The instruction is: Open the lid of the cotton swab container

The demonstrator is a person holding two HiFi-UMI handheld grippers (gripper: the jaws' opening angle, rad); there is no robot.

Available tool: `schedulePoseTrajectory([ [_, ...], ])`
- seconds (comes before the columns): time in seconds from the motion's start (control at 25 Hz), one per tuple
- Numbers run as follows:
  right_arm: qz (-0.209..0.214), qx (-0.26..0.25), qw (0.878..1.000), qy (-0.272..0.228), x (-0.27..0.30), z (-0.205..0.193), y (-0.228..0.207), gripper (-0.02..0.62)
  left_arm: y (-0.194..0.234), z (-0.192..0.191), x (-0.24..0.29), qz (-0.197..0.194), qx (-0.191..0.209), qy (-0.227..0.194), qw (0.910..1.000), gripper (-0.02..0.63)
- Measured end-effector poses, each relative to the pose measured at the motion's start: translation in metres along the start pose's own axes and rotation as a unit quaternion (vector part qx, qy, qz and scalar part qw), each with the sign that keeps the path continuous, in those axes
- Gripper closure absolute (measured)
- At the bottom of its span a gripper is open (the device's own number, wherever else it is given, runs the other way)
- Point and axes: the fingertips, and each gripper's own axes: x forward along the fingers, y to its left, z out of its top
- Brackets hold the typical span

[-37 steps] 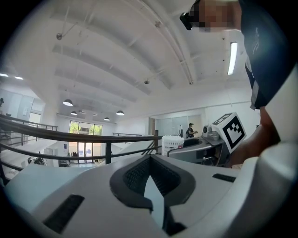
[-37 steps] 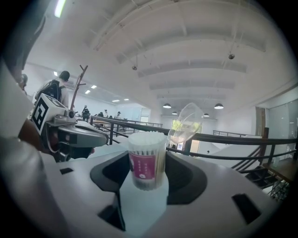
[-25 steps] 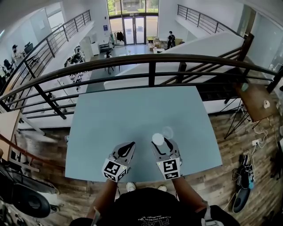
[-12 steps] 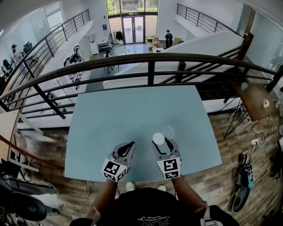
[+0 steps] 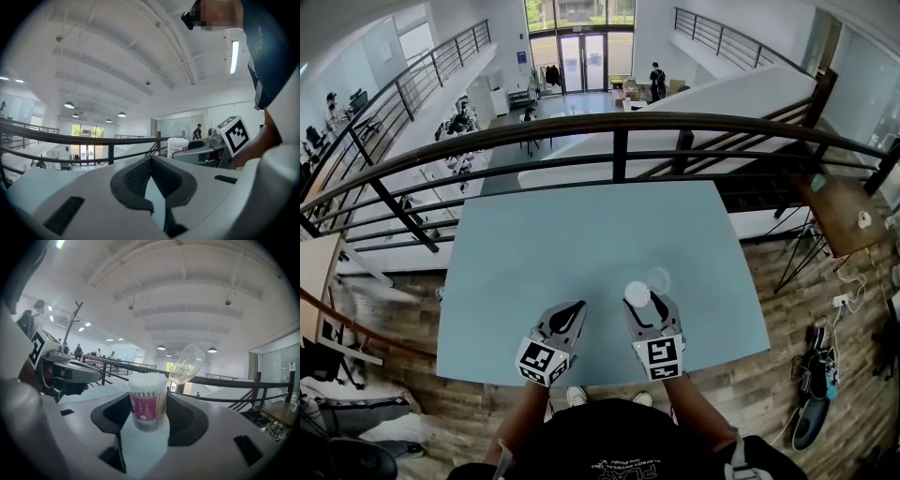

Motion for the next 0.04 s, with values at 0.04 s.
schedulePoseTrajectory([
  [0.04,-0.002,-0.001,1.000,-0.001,-0.0001,0.0011,-0.0007,0.350,0.0002,0.0017,-0.0001,0.000,-0.001,-0.002,1.0000,0.595],
])
